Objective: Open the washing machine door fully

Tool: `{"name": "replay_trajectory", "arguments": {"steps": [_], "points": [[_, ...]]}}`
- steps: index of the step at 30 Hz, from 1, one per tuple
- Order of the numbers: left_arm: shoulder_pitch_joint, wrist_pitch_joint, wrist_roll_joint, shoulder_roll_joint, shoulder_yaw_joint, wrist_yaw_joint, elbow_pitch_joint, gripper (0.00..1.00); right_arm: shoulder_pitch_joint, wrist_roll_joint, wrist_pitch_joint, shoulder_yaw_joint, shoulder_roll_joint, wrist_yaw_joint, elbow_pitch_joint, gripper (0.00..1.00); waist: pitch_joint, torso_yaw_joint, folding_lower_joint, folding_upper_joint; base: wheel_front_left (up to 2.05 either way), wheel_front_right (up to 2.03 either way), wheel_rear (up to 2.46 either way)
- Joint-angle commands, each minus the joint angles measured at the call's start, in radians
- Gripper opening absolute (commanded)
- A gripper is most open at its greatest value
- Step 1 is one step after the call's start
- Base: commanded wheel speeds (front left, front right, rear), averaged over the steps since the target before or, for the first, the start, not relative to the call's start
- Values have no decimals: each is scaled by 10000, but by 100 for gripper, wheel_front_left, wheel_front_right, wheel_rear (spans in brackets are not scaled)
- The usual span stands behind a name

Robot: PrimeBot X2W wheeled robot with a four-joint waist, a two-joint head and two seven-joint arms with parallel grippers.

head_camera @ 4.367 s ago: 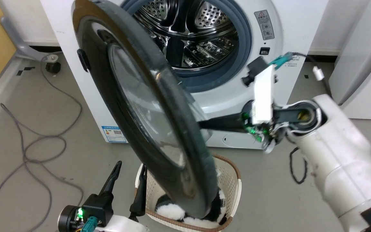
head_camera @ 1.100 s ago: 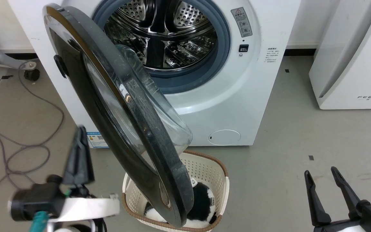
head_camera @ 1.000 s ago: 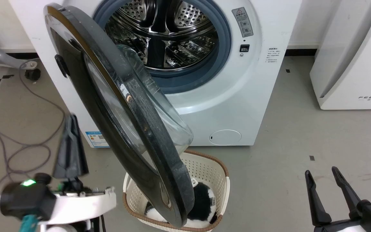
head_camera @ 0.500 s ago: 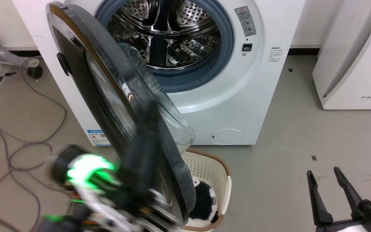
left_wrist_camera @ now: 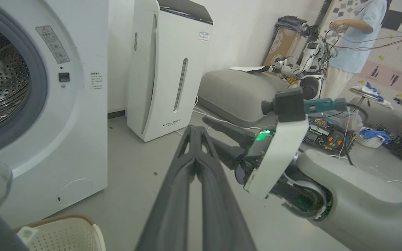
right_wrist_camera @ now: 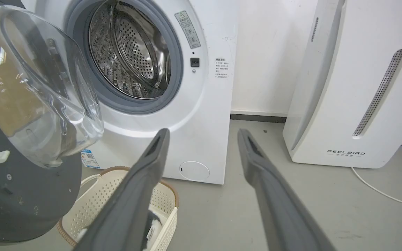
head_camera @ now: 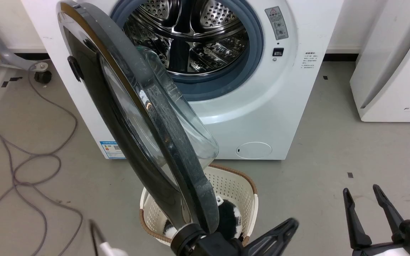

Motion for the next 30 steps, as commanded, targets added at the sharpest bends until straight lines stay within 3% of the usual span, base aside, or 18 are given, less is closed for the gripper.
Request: {"name": "replay_trajectory", "arguments": {"steps": [1,6,15,30], "points": [[53,71,151,83,-25,90,297,0,60,-52,20,-5,32,6,-10,100,14,-8,0,0,0,0,0],[-228,-142,453,39,32,230,1172,0,15,-62,35,18,32,6,7,100,50,-27,0,0,0,0,0],[-1295,-1176,875,-207,1039,1348,2805,0,-11,-119,134,77,32,6,60,100,38,-60,0,0,0,0,0],[-1001,-1046,991,-102,1284,2198,3275,0,122,24,250,44,32,6,43,100,-91,45,0,0,0,0,0]]}}
